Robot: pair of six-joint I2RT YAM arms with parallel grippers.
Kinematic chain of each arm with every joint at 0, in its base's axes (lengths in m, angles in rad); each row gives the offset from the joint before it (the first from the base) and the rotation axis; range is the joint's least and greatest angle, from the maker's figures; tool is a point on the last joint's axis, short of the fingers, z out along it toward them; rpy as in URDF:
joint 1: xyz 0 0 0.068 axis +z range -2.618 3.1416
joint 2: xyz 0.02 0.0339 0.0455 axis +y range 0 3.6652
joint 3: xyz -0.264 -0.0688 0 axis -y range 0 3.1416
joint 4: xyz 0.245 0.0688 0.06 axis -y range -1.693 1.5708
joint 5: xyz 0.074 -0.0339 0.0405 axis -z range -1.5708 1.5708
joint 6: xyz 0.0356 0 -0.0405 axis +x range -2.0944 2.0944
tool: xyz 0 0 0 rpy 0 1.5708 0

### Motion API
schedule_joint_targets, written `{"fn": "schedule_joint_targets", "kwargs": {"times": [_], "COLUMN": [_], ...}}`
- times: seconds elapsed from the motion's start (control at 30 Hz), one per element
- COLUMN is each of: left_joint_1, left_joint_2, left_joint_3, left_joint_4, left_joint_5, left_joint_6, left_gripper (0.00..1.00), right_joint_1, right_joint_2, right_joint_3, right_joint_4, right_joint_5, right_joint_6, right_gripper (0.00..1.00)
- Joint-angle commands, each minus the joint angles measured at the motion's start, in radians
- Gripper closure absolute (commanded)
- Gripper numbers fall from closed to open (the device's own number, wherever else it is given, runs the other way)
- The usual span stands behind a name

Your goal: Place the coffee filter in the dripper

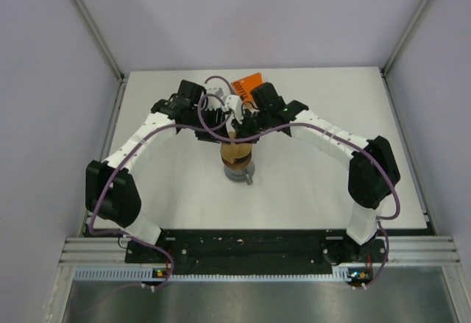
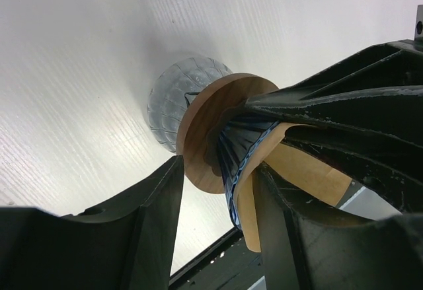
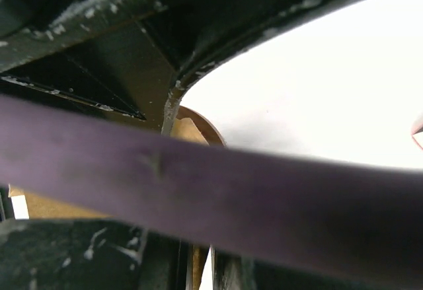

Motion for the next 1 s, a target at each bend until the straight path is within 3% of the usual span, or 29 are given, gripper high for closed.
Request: {"fn": "schedule_joint_targets", "kwargs": {"times": [0.0, 0.07, 0.17, 0.3, 0.57, 0.8, 0.87, 0.97], "left_joint_1": [-0.001, 0.000, 0.000, -0.001, -0.003, -0.003, -0.001, -0.001], "left_joint_2": [-0.035, -0.042, -0.048, -0.051, -0.055, -0.055, -0.057, -0.062], "left_joint_3": [-0.011, -0.017, -0.020, -0.023, -0.043, -0.041, -0.043, -0.043], "left_joint_4": [0.053, 0.059, 0.058, 0.059, 0.070, 0.074, 0.073, 0.070], "left_joint_5": [-0.005, -0.009, -0.013, -0.013, -0.001, 0.005, 0.001, -0.013], "left_joint_6": [0.026, 0.027, 0.030, 0.028, 0.020, 0.016, 0.017, 0.022], "left_gripper": [0.49, 0.49, 0.49, 0.49, 0.49, 0.49, 0.49, 0.49], "right_joint_1": [0.010, 0.010, 0.009, 0.001, -0.001, 0.001, -0.001, 0.001], "right_joint_2": [0.033, 0.030, 0.033, 0.059, 0.082, 0.074, 0.076, 0.068], "right_joint_3": [0.003, 0.005, 0.000, 0.003, 0.026, 0.022, 0.019, 0.019], "right_joint_4": [-0.039, -0.043, -0.048, -0.055, -0.074, -0.075, -0.077, -0.077], "right_joint_5": [0.083, 0.083, 0.067, 0.062, 0.050, 0.047, 0.051, 0.053], "right_joint_6": [-0.057, -0.048, -0.036, -0.002, 0.007, -0.002, 0.002, 0.004], "right_gripper": [1.00, 0.71, 0.60, 0.63, 1.00, 1.00, 0.82, 0.70]}}
